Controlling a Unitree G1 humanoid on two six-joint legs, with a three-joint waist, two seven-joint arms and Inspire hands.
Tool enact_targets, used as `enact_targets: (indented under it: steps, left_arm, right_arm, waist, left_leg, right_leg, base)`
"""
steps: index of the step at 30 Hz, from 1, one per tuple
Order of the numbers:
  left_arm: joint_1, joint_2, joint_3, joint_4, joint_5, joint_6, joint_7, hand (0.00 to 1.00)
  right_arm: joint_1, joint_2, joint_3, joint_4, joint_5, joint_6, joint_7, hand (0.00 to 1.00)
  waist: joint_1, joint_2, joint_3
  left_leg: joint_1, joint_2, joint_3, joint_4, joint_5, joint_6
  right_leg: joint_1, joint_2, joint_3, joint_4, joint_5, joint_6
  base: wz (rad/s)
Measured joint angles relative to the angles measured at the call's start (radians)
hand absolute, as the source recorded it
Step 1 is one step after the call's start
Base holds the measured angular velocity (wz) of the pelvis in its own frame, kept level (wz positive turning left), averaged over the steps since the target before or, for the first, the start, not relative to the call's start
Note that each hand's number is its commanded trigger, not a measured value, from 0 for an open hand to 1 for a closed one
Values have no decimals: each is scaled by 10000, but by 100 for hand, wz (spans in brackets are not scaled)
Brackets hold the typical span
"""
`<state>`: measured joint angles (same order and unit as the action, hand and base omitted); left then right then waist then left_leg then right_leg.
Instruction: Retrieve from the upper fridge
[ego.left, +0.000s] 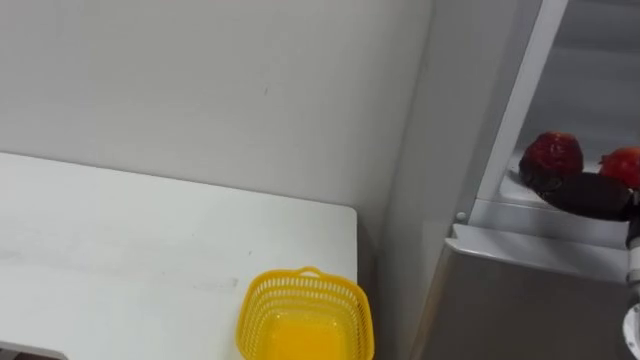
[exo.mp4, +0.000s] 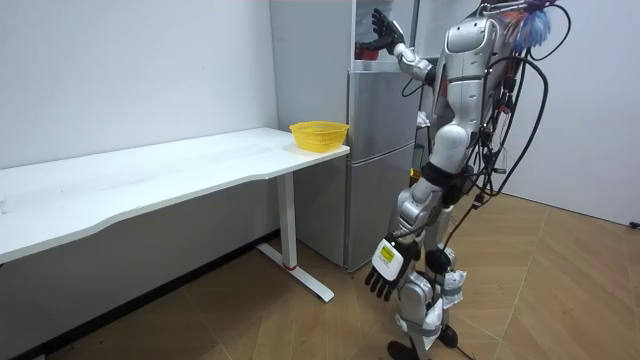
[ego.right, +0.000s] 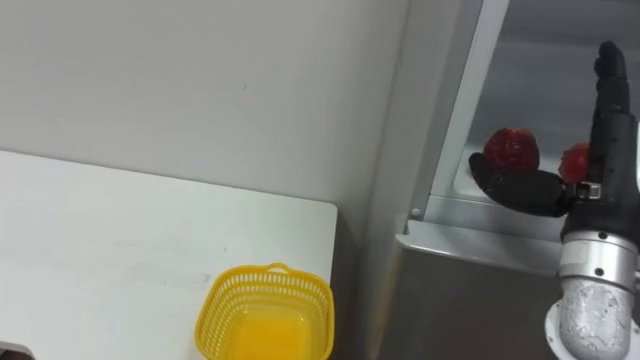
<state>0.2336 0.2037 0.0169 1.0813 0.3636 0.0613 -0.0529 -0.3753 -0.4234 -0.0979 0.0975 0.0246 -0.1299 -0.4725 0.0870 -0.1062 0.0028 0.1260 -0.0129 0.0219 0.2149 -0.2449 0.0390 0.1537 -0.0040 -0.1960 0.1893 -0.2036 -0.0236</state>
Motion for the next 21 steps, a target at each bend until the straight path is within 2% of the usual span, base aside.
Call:
enact_targets:
  steps: [6, 8, 10, 12, 16, 19, 21]
  left_arm:
    - [7, 18, 12, -1, 6, 0, -304, 0]
    - [3, 84, 11, -1, 5, 0, -487, 0]
    - [-41, 194, 10, -13, 11, -1, -662, 0]
    - [-27, 267, 8, -17, 25, -2, -767, 0]
    - [-7, 369, 11, -136, 37, -1, -1021, 0]
    - [24, 415, 9, -298, 27, -14, -1144, 0]
    - [11, 429, 10, -339, 25, -15, -1151, 0]
  right_arm:
    - [-210, -157, -11, 12, 12, -2, 74, 0]
    - [-451, -215, -5, 332, 174, -8, 183, 0]
    - [-712, -408, 16, 762, 323, -5, 446, 0]
    - [-954, -434, 49, 1176, 488, -3, 641, 0]
    - [-1043, -478, 49, 1604, 495, -1, 1092, 0]
    - [-1126, -485, 48, 1728, 492, -1, 1316, 0]
    - [-1150, -505, 48, 1830, 542, -1, 1499, 0]
  waist:
    - [-23, -31, -1]
    - [-13, -48, 1]
    - [25, -123, 46]
    - [19, -153, 67]
    - [6, -227, 51]
    - [-25, -182, 76]
    - [-38, -135, 52]
  left_leg:
    - [-137, 0, -12, 50, 2, 0]
    - [-128, -1, -14, 51, 2, 0]
    - [-125, 2, -18, 64, 2, 0]
    - [-139, 3, -17, 100, 2, -1]
    - [-351, 0, -68, 185, 0, -1]
    - [-459, -7, -97, 236, 0, -1]
    - [-465, -7, -110, 235, 0, -1]
  right_leg:
    - [-107, -4, -77, 8, 17, -21]
    - [-98, -4, -80, -1, 17, -21]
    - [-89, 0, -83, -5, 17, -21]
    - [-107, 1, -75, -11, 17, -21]
    - [-245, -3, -92, -16, 26, -6]
    - [-298, -74, -266, -16, 32, -1]
    - [-305, -82, -291, -15, 32, -1]
  base:
    - [0]
    - [0]
    - [0]
    - [0]
    - [4]
    - [7]
    - [2]
